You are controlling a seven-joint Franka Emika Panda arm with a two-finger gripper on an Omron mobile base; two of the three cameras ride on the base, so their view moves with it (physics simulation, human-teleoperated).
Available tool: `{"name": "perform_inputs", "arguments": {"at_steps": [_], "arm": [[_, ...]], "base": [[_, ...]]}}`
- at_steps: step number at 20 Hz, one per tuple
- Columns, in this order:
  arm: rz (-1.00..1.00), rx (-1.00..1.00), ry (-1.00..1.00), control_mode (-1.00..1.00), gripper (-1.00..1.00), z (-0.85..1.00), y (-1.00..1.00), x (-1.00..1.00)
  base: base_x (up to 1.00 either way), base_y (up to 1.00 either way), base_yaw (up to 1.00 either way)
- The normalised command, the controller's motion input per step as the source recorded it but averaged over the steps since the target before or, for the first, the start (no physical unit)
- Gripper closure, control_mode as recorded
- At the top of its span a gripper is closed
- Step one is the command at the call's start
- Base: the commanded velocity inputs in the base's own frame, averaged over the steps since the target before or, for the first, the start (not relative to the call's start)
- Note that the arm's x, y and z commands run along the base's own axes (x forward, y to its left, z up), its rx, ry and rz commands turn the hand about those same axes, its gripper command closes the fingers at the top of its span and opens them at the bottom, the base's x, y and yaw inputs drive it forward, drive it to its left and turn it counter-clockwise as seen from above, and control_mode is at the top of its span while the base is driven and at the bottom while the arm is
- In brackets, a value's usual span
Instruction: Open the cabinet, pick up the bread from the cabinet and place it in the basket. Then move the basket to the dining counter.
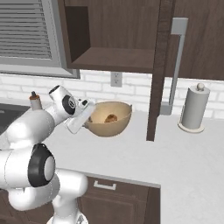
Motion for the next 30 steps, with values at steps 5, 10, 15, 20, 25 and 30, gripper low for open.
{"name": "perform_inputs", "arguments": {"at_steps": [5, 10, 15, 20, 25, 30], "arm": [[0.08, 0.07, -0.09, -1.0, 1.0, 0.72, 0.18, -0.74], [0.08, 0.2, -0.07, -1.0, 1.0, 0.51, 0.11, -0.51], [0.03, 0.21, -0.02, -1.0, 1.0, 0.6, 0.19, -0.42], [0.01, 0.16, -0.01, -1.0, 1.0, 0.59, 0.1, -0.38], [0.0, 0.0, -0.12, -1.0, 1.0, 0.58, 0.0, -0.23], [0.0, -0.02, -0.11, -1.0, 1.0, 0.83, 0.0, -0.28]], "base": [[0.0, 0.0, 0.0], [0.0, 0.0, 0.0], [0.0, 0.0, 0.0], [0.0, 0.0, 0.0], [0.0, 0.0, 0.0], [0.0, 0.0, 0.0]]}}
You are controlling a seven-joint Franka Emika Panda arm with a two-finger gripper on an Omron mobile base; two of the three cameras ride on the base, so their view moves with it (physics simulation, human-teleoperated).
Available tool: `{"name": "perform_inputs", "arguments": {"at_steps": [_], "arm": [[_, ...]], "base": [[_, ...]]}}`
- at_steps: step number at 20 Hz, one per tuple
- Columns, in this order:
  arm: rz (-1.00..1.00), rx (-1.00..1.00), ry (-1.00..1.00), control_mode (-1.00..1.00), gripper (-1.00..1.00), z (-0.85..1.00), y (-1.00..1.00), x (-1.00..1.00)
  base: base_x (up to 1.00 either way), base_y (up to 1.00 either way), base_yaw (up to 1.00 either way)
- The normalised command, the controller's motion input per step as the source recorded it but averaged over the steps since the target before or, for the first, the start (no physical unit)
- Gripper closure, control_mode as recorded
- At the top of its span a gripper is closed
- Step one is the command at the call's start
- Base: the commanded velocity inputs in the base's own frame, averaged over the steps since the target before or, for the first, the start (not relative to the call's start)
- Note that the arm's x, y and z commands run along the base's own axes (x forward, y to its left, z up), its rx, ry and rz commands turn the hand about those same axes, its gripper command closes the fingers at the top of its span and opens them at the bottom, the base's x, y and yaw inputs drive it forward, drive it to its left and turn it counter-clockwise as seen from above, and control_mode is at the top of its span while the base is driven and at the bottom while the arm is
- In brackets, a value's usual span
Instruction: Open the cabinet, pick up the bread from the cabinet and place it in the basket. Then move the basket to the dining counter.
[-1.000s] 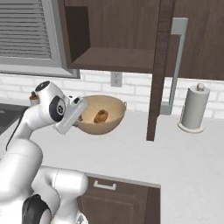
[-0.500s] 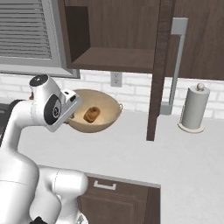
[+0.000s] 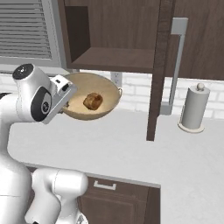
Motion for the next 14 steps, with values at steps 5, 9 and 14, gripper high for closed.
{"name": "perform_inputs", "arguments": {"at_steps": [5, 9, 14], "arm": [[0.0, 0.0, -0.04, -1.0, 1.0, 0.32, 0.1, -0.38], [0.0, 0.0, 0.0, 1.0, 1.0, 0.0, 0.0, 0.0], [0.0, 0.0, 0.0, 1.0, 1.0, 0.0, 0.0, 0.0]], "base": [[0.0, 0.0, 0.0], [-0.37, 0.42, 0.05], [-0.64, 0.73, 0.35]]}}
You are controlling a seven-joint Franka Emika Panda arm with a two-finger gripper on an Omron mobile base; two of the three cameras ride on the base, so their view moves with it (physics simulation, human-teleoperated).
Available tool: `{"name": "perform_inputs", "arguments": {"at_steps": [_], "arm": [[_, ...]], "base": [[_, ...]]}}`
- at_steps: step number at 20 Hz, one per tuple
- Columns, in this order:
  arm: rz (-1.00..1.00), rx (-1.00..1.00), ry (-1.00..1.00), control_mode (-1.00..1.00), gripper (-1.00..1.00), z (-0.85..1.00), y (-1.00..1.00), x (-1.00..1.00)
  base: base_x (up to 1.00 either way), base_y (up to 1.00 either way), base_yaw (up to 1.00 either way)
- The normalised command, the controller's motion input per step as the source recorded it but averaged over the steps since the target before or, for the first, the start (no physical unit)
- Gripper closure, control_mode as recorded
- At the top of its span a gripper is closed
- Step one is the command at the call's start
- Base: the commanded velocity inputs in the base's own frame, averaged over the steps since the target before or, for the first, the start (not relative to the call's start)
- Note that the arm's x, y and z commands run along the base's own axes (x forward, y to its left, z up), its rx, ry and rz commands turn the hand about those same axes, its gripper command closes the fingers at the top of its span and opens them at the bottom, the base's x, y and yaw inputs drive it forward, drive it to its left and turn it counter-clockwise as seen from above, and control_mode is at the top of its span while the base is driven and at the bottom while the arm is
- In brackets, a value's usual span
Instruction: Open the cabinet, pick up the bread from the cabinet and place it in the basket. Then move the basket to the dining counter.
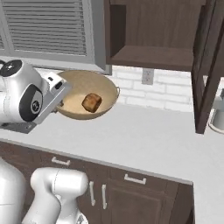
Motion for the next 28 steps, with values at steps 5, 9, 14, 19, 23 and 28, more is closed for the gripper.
{"name": "perform_inputs", "arguments": {"at_steps": [5, 9, 14, 19, 23, 28], "arm": [[0.0, 0.0, 0.0, 1.0, 1.0, 0.0, 0.0, 0.0], [0.0, 0.0, 0.0, 1.0, 1.0, 0.0, 0.0, 0.0], [0.0, 0.0, 0.0, 1.0, 1.0, 0.0, 0.0, 0.0], [0.0, 0.0, 0.0, 1.0, 1.0, 0.0, 0.0, 0.0], [0.0, 0.0, 0.0, 1.0, 1.0, 0.0, 0.0, 0.0], [0.0, 0.0, 0.0, 1.0, 1.0, 0.0, 0.0, 0.0]], "base": [[-0.66, 0.71, 0.57], [-0.7, 0.62, 0.75], [-0.36, 0.57, 0.89], [-0.06, 0.42, 0.93], [0.0, 0.27, 0.94], [0.05, 0.06, 0.88]]}}
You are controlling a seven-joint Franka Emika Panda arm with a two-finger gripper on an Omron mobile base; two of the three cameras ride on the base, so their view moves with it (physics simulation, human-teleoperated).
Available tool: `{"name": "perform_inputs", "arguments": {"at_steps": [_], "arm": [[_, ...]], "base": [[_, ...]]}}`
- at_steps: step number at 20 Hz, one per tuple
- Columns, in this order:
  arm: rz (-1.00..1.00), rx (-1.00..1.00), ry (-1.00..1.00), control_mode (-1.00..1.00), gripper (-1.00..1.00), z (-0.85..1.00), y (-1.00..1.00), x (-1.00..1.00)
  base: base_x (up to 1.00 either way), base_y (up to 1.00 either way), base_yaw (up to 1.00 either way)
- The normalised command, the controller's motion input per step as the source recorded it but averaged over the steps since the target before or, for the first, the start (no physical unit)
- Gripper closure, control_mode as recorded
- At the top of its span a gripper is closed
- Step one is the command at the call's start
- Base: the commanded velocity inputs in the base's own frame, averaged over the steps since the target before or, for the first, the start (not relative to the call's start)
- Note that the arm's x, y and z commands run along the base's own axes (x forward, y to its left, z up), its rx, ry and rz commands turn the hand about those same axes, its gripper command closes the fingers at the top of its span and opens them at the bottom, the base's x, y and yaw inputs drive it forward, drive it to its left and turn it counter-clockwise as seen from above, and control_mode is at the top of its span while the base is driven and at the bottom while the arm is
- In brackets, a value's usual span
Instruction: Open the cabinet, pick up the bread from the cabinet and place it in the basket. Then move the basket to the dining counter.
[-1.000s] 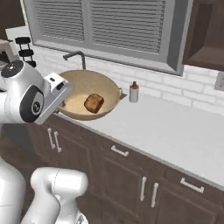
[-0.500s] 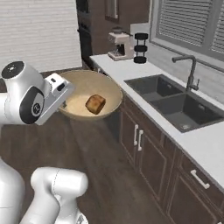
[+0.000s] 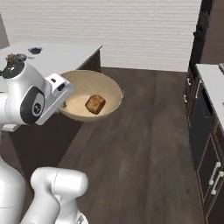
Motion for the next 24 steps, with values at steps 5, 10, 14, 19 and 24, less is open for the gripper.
{"name": "perform_inputs", "arguments": {"at_steps": [5, 10, 14, 19, 24], "arm": [[0.0, 0.0, 0.0, 1.0, 1.0, 0.0, 0.0, 0.0], [0.0, 0.0, 0.0, 1.0, 1.0, 0.0, 0.0, 0.0], [0.0, 0.0, 0.0, 1.0, 1.0, 0.0, 0.0, 0.0], [0.0, 0.0, 0.0, 1.0, 1.0, 0.0, 0.0, 0.0], [0.0, 0.0, 0.0, 1.0, 1.0, 0.0, 0.0, 0.0]], "base": [[0.73, -0.01, 0.75], [0.5, 0.0, 0.59], [0.0, 0.76, 0.14], [0.19, 1.0, -0.18], [0.27, 1.0, -0.27]]}}
